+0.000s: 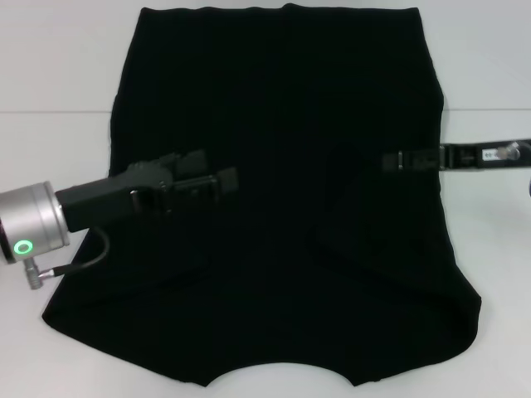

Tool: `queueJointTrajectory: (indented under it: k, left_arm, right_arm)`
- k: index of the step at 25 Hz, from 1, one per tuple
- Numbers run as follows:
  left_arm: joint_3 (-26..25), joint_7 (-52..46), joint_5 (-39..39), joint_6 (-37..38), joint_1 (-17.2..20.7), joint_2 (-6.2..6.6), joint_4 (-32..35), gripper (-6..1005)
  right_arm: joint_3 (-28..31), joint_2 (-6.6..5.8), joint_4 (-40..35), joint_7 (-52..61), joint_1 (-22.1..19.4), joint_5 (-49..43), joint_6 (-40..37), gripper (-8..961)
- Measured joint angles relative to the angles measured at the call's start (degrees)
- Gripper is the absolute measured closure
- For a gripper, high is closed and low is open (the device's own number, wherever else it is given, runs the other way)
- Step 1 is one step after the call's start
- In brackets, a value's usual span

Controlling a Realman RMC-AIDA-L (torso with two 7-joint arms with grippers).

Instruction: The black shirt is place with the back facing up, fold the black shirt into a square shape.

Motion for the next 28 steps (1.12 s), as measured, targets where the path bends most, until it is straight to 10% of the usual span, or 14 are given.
queueJointTrajectory:
  k: [10, 28]
  left_arm:
    - [-2.43, -13.55, 6.64, -0.97, 6.73, 0.21, 7.44, 49]
    - [-8.0, -28.16, 27.11, -0.42, 10.12, 0.38, 22.53, 49]
  right_arm:
    - [0.11, 0.03, 2.18, -12.78, -6.38, 12.48, -1.58, 23]
    - [-7.76, 0.02, 2.35, -16.08, -2.78, 11.9, -1.49, 29]
